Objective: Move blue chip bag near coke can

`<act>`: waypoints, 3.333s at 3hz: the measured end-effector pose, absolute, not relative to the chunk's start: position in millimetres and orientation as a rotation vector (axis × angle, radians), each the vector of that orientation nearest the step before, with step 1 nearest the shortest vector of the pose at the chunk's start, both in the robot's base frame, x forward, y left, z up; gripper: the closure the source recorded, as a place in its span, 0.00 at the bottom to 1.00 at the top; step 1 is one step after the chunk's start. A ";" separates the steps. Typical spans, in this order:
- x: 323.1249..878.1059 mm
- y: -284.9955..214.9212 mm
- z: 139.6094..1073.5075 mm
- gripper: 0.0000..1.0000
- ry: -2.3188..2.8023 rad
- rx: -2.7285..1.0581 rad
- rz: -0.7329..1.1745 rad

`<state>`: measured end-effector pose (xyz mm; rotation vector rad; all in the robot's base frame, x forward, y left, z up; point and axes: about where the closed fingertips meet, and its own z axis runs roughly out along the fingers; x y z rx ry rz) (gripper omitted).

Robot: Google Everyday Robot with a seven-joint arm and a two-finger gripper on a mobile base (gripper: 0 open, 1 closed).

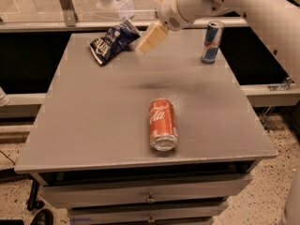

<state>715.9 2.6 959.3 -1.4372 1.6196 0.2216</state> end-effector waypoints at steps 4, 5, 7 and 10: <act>758.2 31.5 926.6 0.00 1.671 -1.357 0.248; 778.8 48.3 904.7 0.00 1.674 -1.354 0.276; 820.0 72.8 874.6 0.00 1.661 -1.347 0.301; 842.4 74.0 880.3 0.64 1.649 -1.314 0.282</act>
Offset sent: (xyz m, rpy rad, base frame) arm -0.0004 -0.0143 -0.0102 0.0094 0.0308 -0.1031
